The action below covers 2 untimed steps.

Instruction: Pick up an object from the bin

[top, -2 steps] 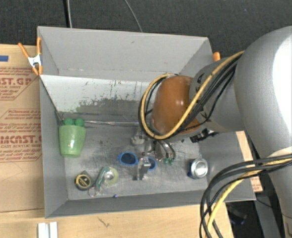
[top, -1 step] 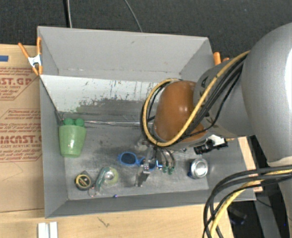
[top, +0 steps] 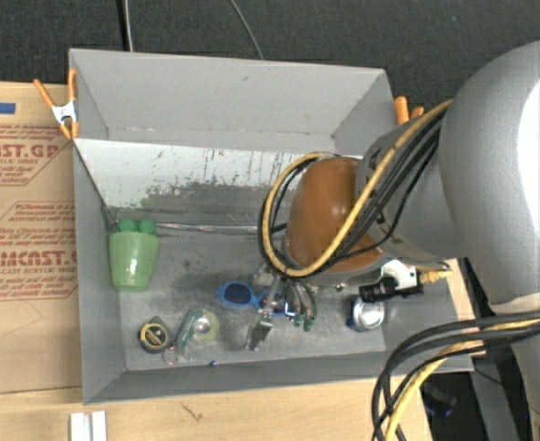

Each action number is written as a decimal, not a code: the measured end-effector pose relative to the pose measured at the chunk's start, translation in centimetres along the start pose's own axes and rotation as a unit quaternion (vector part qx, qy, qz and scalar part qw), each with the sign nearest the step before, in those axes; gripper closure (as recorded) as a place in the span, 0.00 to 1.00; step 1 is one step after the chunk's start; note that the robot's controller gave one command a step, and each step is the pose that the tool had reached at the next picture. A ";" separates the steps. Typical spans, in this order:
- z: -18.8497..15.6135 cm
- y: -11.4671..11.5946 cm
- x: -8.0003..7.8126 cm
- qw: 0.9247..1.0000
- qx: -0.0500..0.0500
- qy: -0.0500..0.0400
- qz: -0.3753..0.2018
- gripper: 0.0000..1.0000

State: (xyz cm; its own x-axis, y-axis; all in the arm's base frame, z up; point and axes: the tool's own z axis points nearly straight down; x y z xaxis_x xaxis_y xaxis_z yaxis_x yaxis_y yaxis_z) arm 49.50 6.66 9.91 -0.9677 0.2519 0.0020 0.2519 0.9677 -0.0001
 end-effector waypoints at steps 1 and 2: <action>2.5 0.3 0.3 0.988 -0.003 -0.004 0.157 0.00; 2.3 0.4 0.2 0.988 -0.002 -0.002 0.157 0.00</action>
Offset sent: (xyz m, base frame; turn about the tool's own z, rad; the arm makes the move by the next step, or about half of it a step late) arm -0.0050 0.0030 -0.0291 0.3174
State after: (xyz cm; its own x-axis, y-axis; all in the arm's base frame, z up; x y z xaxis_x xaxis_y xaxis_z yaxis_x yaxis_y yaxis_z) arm 49.41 7.14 7.60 -0.8421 0.5393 -0.0022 0.5392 0.8421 0.0031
